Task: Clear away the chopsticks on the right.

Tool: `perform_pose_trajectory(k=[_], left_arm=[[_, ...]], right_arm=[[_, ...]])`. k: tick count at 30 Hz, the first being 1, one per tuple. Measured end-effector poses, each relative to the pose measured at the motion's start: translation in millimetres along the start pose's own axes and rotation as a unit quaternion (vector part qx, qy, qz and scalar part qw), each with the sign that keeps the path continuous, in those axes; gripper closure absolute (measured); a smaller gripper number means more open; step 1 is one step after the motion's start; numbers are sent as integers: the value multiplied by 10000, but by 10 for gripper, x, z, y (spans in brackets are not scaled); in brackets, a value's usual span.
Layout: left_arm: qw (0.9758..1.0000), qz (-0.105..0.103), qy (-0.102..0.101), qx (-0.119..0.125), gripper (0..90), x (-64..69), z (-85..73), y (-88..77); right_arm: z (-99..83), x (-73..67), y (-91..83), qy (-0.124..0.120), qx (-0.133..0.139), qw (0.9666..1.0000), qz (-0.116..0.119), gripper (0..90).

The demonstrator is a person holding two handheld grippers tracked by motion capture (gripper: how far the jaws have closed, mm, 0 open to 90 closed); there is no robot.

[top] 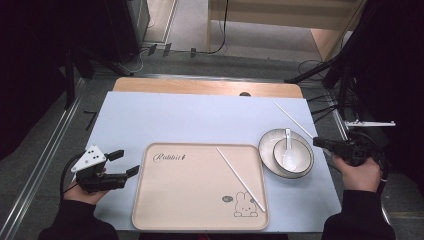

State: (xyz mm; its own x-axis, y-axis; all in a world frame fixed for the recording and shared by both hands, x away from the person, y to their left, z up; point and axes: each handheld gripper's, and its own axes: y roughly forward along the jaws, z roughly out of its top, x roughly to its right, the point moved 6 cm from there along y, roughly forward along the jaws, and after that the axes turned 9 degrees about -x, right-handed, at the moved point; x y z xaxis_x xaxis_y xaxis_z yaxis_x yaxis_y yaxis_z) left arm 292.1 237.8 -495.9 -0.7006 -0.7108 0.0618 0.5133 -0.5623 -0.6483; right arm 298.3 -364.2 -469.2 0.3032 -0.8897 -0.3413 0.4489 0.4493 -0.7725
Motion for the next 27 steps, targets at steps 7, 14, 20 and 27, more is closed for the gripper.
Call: perform_pose_trajectory(k=[7,14,20,27], left_arm=[[10000,-7,-29,12,221,-2,7,1],[10000,-17,-44,29,221,-11,12,-1],[10000,-21,-30,24,221,-6,20,6],[10000,-25,-22,45,221,-10,36,20]], right_arm=[[-83,-292,25,-18,40,10000,-30,848],[-237,-621,101,-236,62,9997,34,848],[-351,-858,176,-388,-49,9992,129,848],[-502,-1021,294,-470,-226,9984,236,848]])
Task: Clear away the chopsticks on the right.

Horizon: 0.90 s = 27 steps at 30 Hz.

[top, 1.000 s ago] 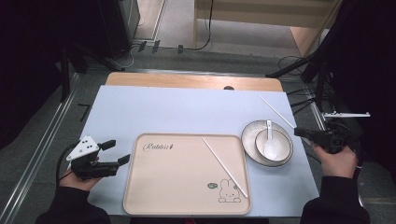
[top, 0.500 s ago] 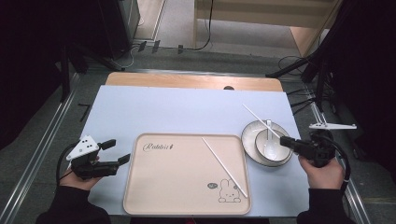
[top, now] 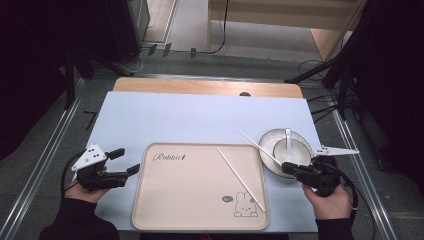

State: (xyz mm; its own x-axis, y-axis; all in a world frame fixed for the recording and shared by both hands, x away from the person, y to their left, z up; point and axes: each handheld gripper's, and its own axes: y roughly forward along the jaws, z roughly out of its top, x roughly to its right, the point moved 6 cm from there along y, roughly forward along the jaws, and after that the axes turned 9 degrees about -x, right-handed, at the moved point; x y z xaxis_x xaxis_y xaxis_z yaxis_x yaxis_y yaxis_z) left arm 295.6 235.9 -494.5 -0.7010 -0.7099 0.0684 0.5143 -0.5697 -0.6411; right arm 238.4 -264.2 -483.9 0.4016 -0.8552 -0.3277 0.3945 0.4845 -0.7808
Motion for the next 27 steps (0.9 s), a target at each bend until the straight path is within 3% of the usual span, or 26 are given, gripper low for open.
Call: perform_pose_trajectory(k=[6,21,27], left_arm=[[10000,-37,10,8,222,8,19,22],[10000,-57,55,-3,222,10,34,40],[10000,-65,62,6,221,16,37,43]], right_arm=[[-99,-117,161,-38,-241,9996,130,847],[-365,-327,627,-134,-985,9950,-28,844],[-396,-393,753,-208,-995,9948,-73,839]])
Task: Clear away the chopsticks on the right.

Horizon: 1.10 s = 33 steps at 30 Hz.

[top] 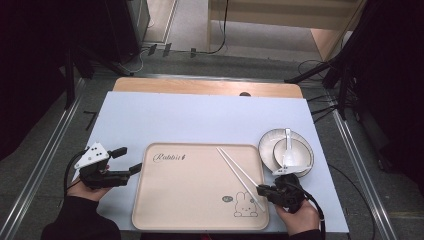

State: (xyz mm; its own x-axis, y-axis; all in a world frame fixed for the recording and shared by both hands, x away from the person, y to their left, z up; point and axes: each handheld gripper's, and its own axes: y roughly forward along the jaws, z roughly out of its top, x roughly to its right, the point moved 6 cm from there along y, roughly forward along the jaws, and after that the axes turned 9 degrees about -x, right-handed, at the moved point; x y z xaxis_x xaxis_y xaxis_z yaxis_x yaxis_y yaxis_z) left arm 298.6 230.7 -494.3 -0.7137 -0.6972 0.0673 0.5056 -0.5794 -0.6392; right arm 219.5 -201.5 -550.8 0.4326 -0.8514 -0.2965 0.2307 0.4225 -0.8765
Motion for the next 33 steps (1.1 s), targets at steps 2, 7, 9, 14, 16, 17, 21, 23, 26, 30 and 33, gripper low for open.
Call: perform_pose_trajectory(k=[2,7,9,14,16,17,21,23,26,30,33], left_arm=[[10000,5,10,-24,221,1,-1,0],[10000,-1,10,1,222,3,2,-2],[10000,-1,10,-4,222,1,0,-2],[10000,-5,4,16,222,-1,0,-2],[10000,-5,7,18,222,0,1,-1],[10000,-3,4,7,222,2,1,-2],[10000,-6,11,-7,222,4,-1,-6],[10000,-14,3,18,222,5,1,-4],[10000,-12,11,-13,222,5,-2,-3],[10000,-6,9,1,222,0,-3,0],[10000,-7,3,-1,222,0,-5,0]], right_arm=[[0,-11,60,-19,-75,10000,-5,839],[4,-52,174,-26,-204,9997,95,838],[3,-59,204,-30,-242,9996,117,836],[15,-49,236,-42,-224,9997,124,804],[12,-42,238,-161,-177,9996,150,789],[11,-42,237,-136,-176,9996,176,780],[15,-45,234,-149,-168,9994,277,720],[20,-51,221,-187,-132,9993,311,691],[40,-38,185,-276,-2,9991,334,637],[96,-43,102,-383,302,9977,472,544],[147,-39,32,-538,479,9962,489,480]])
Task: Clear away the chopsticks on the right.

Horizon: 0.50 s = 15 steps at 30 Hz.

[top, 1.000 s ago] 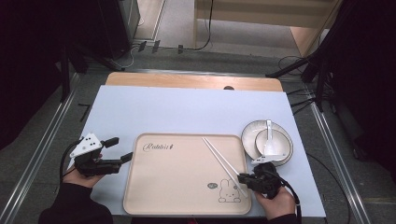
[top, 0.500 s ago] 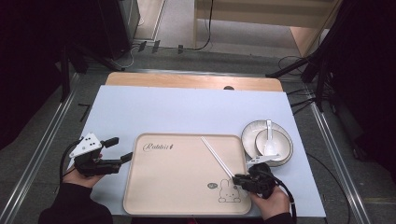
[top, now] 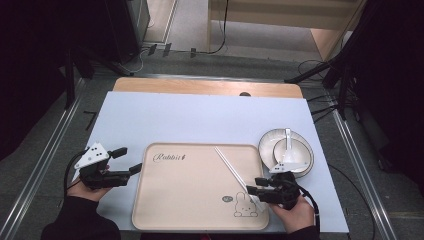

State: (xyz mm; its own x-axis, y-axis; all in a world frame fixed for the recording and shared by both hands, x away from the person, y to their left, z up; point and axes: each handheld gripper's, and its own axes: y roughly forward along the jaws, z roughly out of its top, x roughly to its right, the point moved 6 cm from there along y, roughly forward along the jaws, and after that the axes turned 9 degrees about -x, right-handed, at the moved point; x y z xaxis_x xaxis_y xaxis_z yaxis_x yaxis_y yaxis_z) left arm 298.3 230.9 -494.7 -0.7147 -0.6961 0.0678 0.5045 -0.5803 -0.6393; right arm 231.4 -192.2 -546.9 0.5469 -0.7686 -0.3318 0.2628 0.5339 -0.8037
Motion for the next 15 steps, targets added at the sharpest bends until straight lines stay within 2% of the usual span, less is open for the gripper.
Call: perform_pose_trajectory(k=[5,8,10,12,15], left_arm=[[10000,-14,-19,-18,222,-5,-4,-3],[10000,-13,-29,-20,222,-2,-5,-2],[10000,-8,-35,-16,222,-1,-6,0],[10000,-6,-27,-19,222,-2,-8,-2],[10000,5,-43,-31,222,-5,-13,-9]], right_arm=[[108,1,-123,-405,297,9987,91,440],[181,36,-205,-828,514,9952,58,391],[213,87,-249,-996,602,9932,70,362],[241,141,-288,-928,669,9933,182,339],[291,224,-348,-993,782,9917,244,300]])
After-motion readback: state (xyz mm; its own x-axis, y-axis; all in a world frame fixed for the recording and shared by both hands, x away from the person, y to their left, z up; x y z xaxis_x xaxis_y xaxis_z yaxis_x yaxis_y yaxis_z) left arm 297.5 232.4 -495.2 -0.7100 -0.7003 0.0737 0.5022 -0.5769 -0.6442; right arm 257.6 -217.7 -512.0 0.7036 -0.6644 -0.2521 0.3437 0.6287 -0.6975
